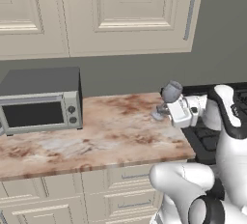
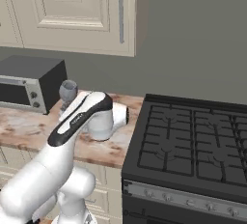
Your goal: Retrieve the wine glasses from the counter and place one next to each plate.
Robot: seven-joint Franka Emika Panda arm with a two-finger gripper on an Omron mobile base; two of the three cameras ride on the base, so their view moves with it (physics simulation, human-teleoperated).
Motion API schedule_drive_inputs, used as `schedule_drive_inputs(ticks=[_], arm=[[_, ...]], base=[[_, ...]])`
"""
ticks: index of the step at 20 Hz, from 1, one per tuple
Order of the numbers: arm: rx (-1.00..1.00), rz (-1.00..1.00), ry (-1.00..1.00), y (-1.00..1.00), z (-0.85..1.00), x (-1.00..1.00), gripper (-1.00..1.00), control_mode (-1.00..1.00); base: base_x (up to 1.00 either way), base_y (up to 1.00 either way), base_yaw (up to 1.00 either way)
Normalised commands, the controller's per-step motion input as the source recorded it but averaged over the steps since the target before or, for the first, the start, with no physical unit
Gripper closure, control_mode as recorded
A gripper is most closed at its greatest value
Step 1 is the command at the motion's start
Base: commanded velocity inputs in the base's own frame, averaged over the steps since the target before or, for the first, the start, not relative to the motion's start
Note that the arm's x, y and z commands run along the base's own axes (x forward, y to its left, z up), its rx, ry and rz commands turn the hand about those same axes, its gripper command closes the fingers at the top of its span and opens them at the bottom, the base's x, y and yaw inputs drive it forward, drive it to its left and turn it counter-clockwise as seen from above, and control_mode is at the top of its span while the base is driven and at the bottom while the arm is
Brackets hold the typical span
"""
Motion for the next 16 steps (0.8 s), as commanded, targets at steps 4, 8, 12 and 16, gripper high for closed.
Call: schedule_drive_inputs(ticks=[4, 8, 12, 16], arm=[[-0.13, 0.0, -0.03, 0.0, 0.58, -1.0, 1.0, -1.0], [-0.17, -0.04, 0.0, 0.0, 0.53, -0.99, 1.0, -1.0], [-0.22, -0.13, 0.01, 0.0, 0.38, -0.76, 1.0, -1.0], [-0.23, -0.17, 0.04, 0.08, 0.31, -0.61, 1.0, -1.0]], base=[[0.0, 0.0, 0.0], [0.0, 0.0, 0.0], [0.0, 0.0, 0.0], [0.0, 0.0, 0.0]])
